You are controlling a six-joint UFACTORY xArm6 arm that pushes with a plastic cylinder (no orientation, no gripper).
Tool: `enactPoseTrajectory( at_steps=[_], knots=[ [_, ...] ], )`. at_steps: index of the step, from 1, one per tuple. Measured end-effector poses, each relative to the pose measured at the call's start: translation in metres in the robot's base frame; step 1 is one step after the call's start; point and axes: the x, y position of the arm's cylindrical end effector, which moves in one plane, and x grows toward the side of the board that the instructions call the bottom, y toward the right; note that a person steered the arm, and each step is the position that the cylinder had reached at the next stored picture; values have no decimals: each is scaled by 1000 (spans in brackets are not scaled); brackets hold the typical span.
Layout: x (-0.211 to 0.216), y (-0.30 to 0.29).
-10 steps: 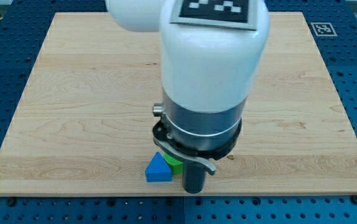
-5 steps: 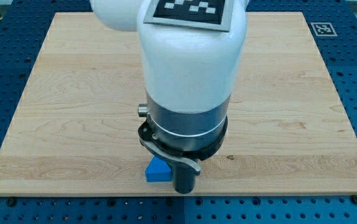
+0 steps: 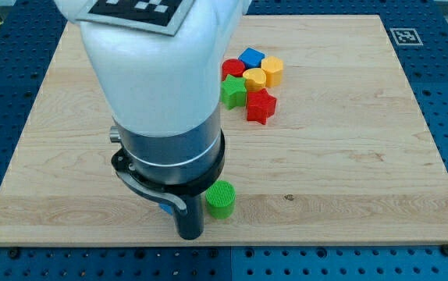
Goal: Separate the blue triangle from green circle
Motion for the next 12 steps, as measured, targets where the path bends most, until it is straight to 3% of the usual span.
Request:
enactPoseTrajectory(
  at_steps=[6,12],
  knots=[
    [-4,-19],
    [1,18]
  ],
)
